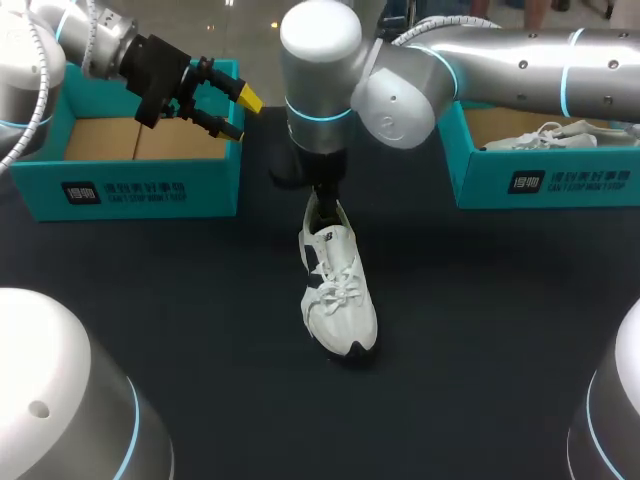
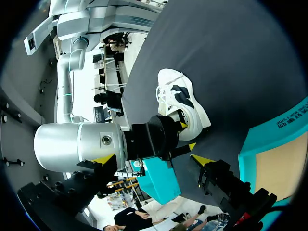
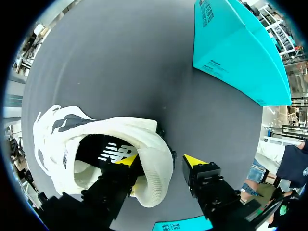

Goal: Take the shoe out of the shoebox, open the shoe tongue, remove and reinsert the insole, then place the shoe into the shoebox

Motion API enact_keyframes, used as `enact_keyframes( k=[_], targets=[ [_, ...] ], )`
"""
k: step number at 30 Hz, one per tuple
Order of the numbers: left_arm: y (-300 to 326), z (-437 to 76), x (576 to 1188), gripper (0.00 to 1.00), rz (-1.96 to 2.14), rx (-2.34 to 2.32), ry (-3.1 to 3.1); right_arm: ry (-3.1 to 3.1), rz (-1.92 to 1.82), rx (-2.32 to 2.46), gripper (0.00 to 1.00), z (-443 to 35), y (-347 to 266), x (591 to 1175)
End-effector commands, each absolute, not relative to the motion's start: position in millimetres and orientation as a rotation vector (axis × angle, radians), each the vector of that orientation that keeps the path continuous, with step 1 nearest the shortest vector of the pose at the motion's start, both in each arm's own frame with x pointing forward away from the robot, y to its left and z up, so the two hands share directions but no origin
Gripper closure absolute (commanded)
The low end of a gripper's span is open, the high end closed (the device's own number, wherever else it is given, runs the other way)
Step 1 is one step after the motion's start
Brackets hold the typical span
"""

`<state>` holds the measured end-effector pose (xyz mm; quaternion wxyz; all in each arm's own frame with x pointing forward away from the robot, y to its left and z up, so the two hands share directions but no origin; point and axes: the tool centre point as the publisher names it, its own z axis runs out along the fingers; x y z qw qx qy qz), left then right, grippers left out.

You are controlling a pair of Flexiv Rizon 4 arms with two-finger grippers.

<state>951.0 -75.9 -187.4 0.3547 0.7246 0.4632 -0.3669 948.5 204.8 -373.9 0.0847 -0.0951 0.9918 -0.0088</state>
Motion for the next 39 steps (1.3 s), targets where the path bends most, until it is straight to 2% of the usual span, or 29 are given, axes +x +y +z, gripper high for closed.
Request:
enact_keyframes(
  k=[1, 6, 10, 13, 14, 15, 25, 39],
  targets=[
    [-75.8, -187.0, 951.0, 0.00, -0.946, 1.876, 1.198, 2.972, -0.034, -0.292, 0.46, -381.1, 206.8, 952.8],
    [-75.8, -187.0, 951.0, 0.00, -0.946, 1.876, 1.198, 2.982, -0.061, -0.278, 0.51, -384.7, 206.0, 953.3],
    [-75.8, -187.0, 951.0, 0.00, -0.946, 1.876, 1.198, 2.990, -0.077, -0.283, 0.62, -385.1, 206.0, 953.3],
    [-75.8, -187.0, 951.0, 0.00, -0.946, 1.876, 1.198, 3.000, -0.091, -0.281, 0.78, -385.6, 206.9, 951.8],
    [-75.8, -187.0, 951.0, 0.00, -0.946, 1.876, 1.198, 3.004, -0.093, -0.271, 0.92, -385.6, 207.0, 951.1],
    [-75.8, -187.0, 951.0, 0.00, -0.946, 1.876, 1.198, 3.009, -0.096, -0.264, 1.00, -385.6, 206.9, 950.1],
    [-75.8, -187.0, 951.0, 0.00, -0.946, 1.876, 1.198, 3.011, -0.095, -0.161, 1.00, -375.3, 196.1, 938.5],
    [-75.8, -187.0, 951.0, 0.00, -0.946, 1.876, 1.198, 3.011, -0.040, -0.141, 1.00, -291.7, 176.4, 925.5]
  ],
)
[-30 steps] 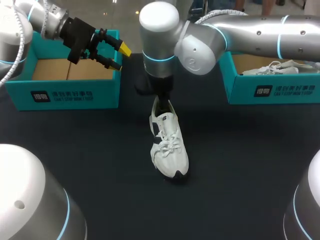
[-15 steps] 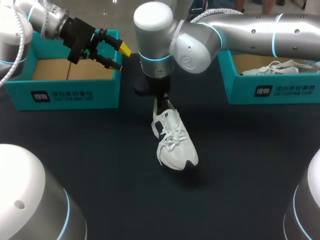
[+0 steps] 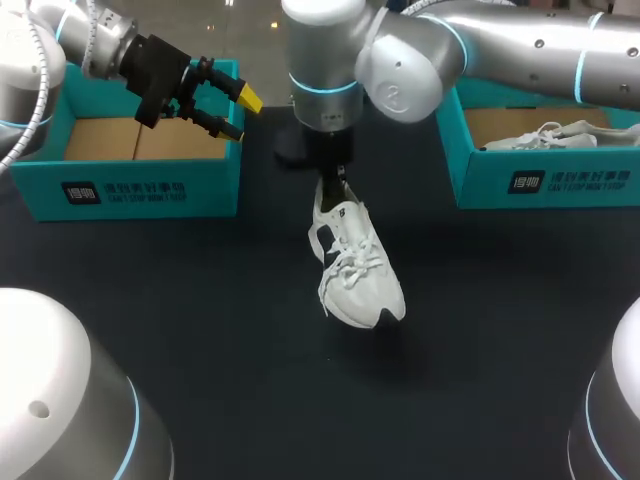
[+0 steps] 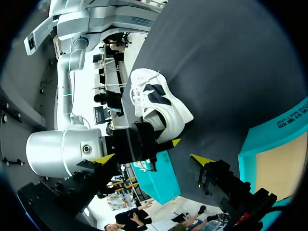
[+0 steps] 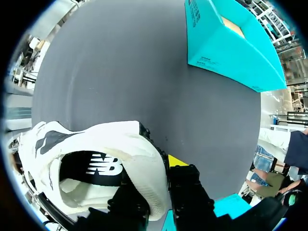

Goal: Take the shoe out of the shoebox, open the shoe tongue, remove and reinsert the insole, then place the shoe into the shoebox

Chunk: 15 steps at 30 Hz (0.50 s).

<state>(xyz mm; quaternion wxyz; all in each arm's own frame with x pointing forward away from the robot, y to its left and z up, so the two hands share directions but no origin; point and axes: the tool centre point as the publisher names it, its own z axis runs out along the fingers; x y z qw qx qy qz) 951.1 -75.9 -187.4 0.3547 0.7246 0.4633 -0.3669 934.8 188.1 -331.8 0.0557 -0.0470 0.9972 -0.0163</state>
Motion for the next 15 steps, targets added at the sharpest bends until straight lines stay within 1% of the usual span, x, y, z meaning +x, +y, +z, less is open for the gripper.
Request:
enact_keyframes(
  k=[1, 9, 15],
  targets=[
    [-75.8, -187.0, 951.0, 0.00, -0.946, 1.876, 1.198, 3.005, -0.034, -0.135, 1.00, -284.0, 175.5, 925.3],
    [-75.8, -187.0, 951.0, 0.00, -0.946, 1.876, 1.198, 2.979, -0.047, -0.112, 1.00, -236.8, 168.9, 928.8],
    [-75.8, -187.0, 951.0, 0.00, -0.946, 1.876, 1.198, 2.966, -0.079, -0.162, 1.00, -212.7, 172.8, 937.0]
  ],
)
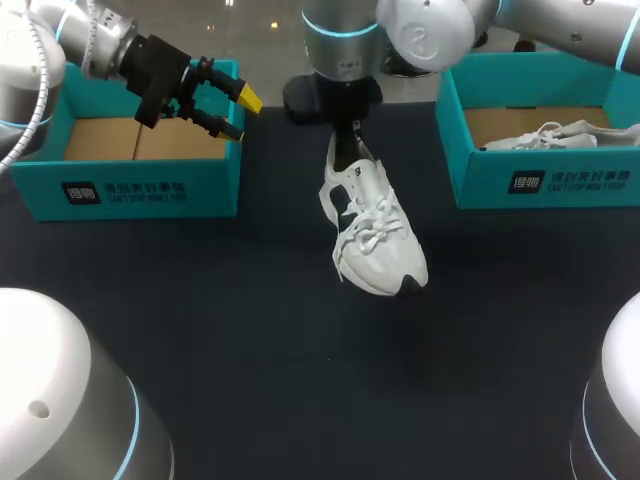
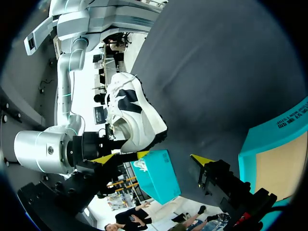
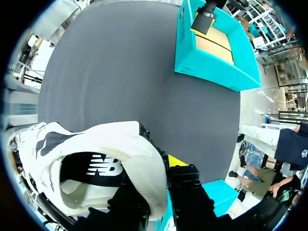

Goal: Take the shoe out of the shoebox, open the shoe tongue, remove and reinsert the insole, then place the shoe into the shoebox

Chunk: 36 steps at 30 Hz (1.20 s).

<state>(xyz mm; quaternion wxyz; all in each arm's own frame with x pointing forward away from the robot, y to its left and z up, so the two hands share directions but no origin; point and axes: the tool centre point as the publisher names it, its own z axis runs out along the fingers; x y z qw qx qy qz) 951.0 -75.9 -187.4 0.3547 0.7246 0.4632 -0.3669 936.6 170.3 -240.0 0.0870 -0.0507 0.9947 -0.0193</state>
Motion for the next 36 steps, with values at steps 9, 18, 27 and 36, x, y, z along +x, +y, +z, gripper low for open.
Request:
enact_keyframes(
  k=[9, 18, 27, 36],
  targets=[
    [-75.8, -187.0, 951.0, 0.00, -0.946, 1.876, 1.198, 2.903, -0.100, -0.141, 1.00, -194.9, 172.5, 942.5],
    [-75.8, -187.0, 951.0, 0.00, -0.946, 1.876, 1.198, 2.903, -0.100, -0.141, 1.00, -194.9, 172.5, 942.5],
    [-75.8, -187.0, 951.0, 0.00, -0.946, 1.876, 1.198, 2.902, -0.082, -0.139, 1.00, -194.1, 168.0, 946.1],
    [-75.8, -187.0, 951.0, 0.00, -0.946, 1.876, 1.198, 2.843, -0.076, -0.147, 1.00, -178.1, 113.2, 985.8]
  ],
)
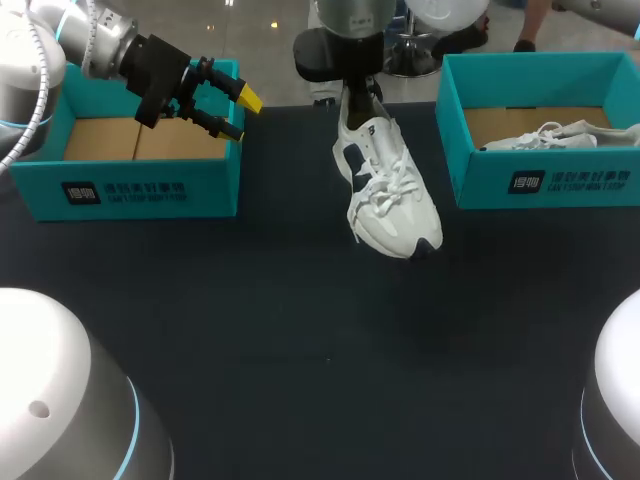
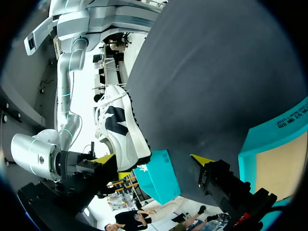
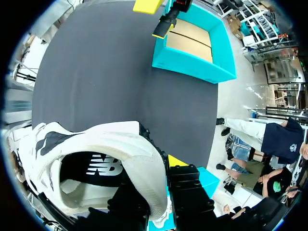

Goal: Take the shoe out of the shoebox, open the shoe tongue, remove and reinsert the insole, then place the shoe into the shoebox

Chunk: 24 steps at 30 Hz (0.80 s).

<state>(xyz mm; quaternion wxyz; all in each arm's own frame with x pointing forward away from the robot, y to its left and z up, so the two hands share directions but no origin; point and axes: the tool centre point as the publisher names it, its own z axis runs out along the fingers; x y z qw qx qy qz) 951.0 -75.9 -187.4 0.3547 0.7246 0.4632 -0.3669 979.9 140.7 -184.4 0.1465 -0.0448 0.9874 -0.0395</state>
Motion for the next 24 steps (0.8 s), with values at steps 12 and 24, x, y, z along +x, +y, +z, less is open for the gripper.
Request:
enact_keyframes(
  k=[12, 24],
  targets=[
    [-75.8, -187.0, 951.0, 0.00, -0.946, 1.876, 1.198, 2.864, -0.116, -0.103, 1.00, -182.5, 46.0, 1018.7],
    [-75.8, -187.0, 951.0, 0.00, -0.946, 1.876, 1.198, 2.863, -0.091, -0.057, 1.00, -188.7, 25.0, 1030.1]
  ],
)
